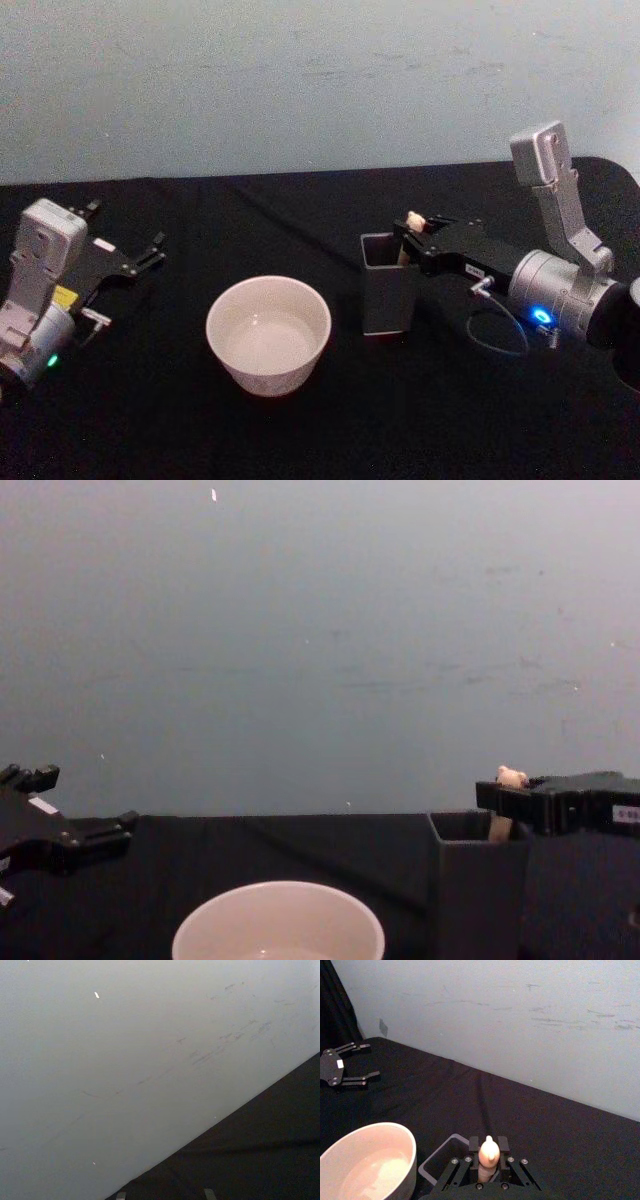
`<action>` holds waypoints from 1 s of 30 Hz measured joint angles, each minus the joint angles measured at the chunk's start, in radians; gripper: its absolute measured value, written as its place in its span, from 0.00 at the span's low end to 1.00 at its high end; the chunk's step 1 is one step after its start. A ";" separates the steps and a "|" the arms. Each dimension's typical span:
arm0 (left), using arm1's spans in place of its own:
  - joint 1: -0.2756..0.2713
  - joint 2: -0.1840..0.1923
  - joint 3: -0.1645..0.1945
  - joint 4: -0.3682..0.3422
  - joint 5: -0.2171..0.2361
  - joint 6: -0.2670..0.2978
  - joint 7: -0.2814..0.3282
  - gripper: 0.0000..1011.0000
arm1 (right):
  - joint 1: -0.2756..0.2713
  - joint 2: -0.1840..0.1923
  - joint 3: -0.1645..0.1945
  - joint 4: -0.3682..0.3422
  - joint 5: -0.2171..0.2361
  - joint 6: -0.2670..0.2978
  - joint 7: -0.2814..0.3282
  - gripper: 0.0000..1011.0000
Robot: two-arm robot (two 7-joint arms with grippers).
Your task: Pick up the stirring spoon with one hand, stir inside the cup, then place it back in its original position.
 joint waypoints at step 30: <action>0.000 0.000 0.000 0.000 0.000 0.000 0.000 0.99 | -0.001 0.001 -0.003 0.001 0.001 0.004 0.001 0.56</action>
